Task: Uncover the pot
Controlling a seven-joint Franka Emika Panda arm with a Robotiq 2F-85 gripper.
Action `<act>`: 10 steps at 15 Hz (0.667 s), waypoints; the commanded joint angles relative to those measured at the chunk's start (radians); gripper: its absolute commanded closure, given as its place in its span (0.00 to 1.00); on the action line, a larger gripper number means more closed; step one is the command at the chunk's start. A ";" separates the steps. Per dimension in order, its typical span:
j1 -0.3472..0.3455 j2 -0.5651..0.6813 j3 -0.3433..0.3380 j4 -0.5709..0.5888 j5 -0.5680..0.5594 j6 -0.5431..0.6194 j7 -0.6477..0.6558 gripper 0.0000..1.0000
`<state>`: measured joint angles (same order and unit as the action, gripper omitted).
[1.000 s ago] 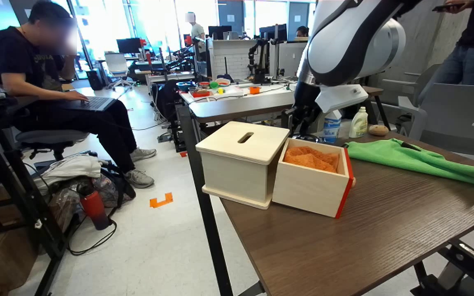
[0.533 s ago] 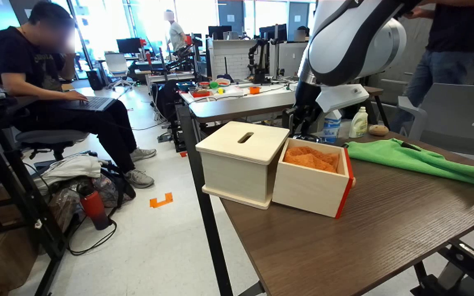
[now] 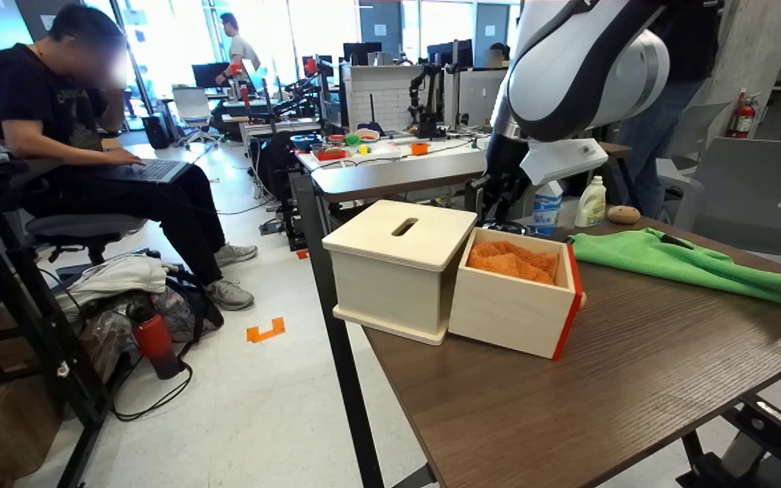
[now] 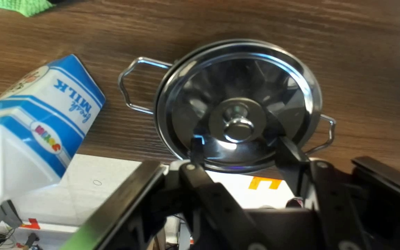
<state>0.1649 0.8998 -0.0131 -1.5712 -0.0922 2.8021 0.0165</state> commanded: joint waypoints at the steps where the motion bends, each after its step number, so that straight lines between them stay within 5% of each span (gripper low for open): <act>1: 0.006 -0.012 -0.006 -0.007 -0.004 -0.001 0.013 0.43; 10: 0.000 -0.028 -0.001 -0.032 -0.002 0.007 0.008 0.46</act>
<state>0.1647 0.8988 -0.0131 -1.5727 -0.0920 2.8032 0.0168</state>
